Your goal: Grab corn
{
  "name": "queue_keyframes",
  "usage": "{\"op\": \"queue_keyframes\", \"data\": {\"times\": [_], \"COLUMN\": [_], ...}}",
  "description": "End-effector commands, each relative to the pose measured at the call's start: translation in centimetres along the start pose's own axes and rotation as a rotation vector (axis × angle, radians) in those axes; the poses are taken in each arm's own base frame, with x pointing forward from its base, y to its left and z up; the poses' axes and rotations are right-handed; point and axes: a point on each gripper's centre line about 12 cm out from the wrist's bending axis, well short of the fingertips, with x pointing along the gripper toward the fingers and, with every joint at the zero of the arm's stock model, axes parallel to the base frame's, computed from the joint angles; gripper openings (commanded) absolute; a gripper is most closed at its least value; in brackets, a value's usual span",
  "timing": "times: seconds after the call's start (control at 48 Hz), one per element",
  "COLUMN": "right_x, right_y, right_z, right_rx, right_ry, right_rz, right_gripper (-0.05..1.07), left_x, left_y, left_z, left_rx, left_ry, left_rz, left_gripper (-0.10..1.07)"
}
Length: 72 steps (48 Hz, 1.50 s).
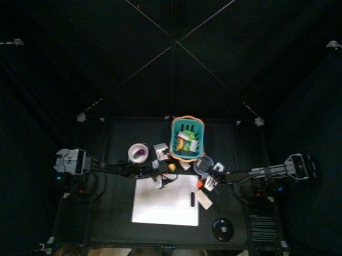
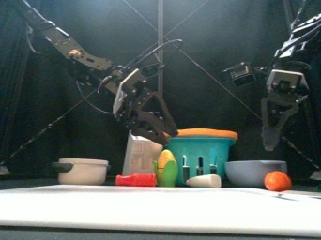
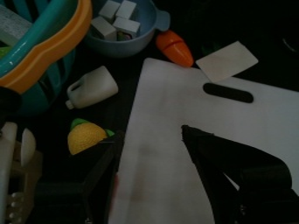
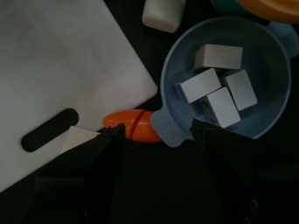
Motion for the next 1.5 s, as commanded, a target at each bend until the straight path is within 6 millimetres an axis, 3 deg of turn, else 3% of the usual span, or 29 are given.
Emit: {"op": "queue_keyframes", "data": {"times": [0.0,0.312,0.583,0.854,1.479], "right_x": [-0.2,0.1,0.7,0.8,0.8], "right_y": [0.1,0.1,0.3,0.3,0.3], "right_z": [0.4,0.3,0.2,0.1,0.2], "right_rx": [0.006,0.001,-0.007,-0.011,-0.011], "right_ry": [-0.013,-0.007,-0.008,-0.005,-0.005], "right_rz": [0.008,0.006,0.019,0.015,0.014], "right_gripper": [0.93,0.93,0.93,0.93,0.93], "left_x": [-0.3,-0.8,0.2,1.5,2.5], "left_y": [0.0,1.0,3.2,4.1,4.0], "left_z": [1.6,1.7,1.4,-0.2,-1.9], "left_rx": [0.1,0.439,0.449,0.449,0.418], "left_ry": [-0.039,-0.003,0.025,0.077,0.158], "left_rz": [-0.006,-0.011,0.026,0.03,0.008], "left_gripper": [0.91,0.91,0.91,0.91,0.9]}}
